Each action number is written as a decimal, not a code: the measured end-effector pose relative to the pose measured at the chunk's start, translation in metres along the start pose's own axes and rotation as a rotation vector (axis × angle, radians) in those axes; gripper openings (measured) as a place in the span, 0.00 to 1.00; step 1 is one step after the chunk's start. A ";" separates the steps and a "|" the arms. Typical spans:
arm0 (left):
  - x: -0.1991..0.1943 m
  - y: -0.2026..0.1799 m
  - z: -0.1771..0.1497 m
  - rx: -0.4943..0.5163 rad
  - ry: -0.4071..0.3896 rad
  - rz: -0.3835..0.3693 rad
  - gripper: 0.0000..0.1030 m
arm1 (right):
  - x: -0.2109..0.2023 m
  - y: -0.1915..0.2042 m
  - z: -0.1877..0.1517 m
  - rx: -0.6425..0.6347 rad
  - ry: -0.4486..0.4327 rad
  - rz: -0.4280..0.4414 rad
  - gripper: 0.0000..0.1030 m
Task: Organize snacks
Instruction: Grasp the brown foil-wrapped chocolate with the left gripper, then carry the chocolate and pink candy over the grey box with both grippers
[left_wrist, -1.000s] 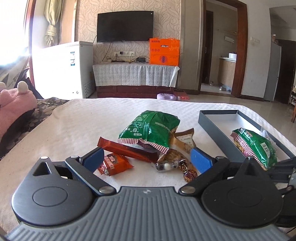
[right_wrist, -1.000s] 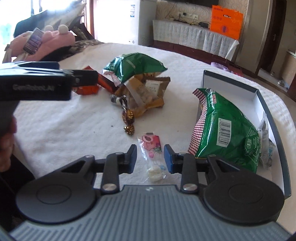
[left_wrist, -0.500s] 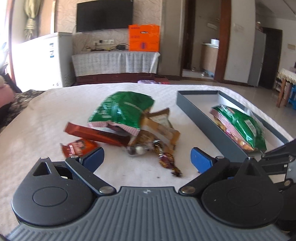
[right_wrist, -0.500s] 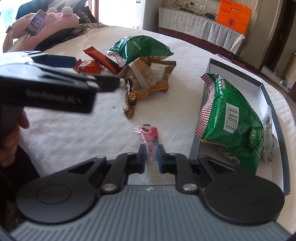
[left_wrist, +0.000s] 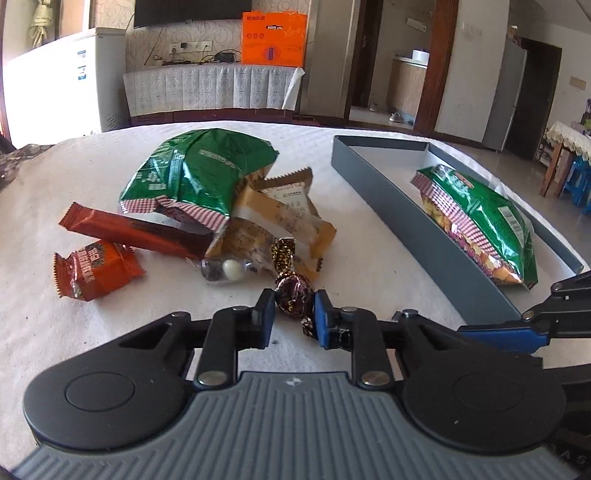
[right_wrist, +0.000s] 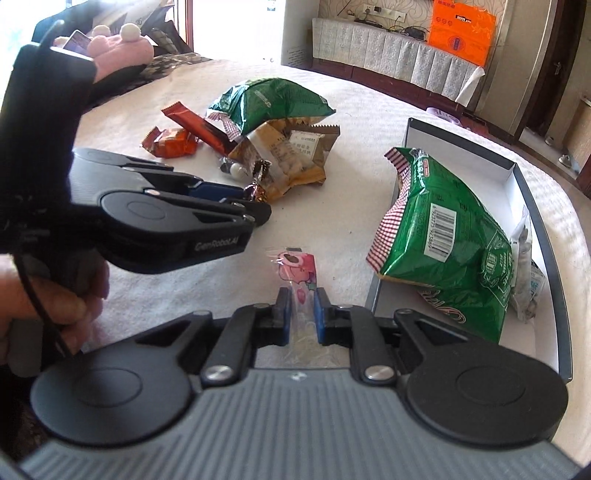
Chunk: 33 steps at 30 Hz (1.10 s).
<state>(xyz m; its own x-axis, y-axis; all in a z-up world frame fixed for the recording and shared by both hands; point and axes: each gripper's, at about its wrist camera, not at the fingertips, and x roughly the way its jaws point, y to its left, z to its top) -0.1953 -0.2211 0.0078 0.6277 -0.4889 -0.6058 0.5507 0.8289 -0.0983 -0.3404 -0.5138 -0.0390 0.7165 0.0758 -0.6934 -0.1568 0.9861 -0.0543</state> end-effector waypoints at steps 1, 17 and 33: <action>-0.001 0.002 0.000 -0.009 -0.003 0.005 0.26 | -0.002 0.000 0.000 0.001 -0.009 0.001 0.16; -0.026 -0.004 0.006 0.041 -0.083 0.025 0.26 | -0.065 -0.003 0.020 0.011 -0.286 -0.051 0.16; -0.030 -0.049 0.014 0.118 -0.130 -0.056 0.26 | -0.100 -0.043 0.019 0.139 -0.469 -0.096 0.16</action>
<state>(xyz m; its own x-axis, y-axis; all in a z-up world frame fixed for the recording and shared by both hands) -0.2338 -0.2505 0.0416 0.6560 -0.5709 -0.4937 0.6429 0.7653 -0.0307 -0.3923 -0.5607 0.0465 0.9567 0.0102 -0.2908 -0.0057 0.9998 0.0164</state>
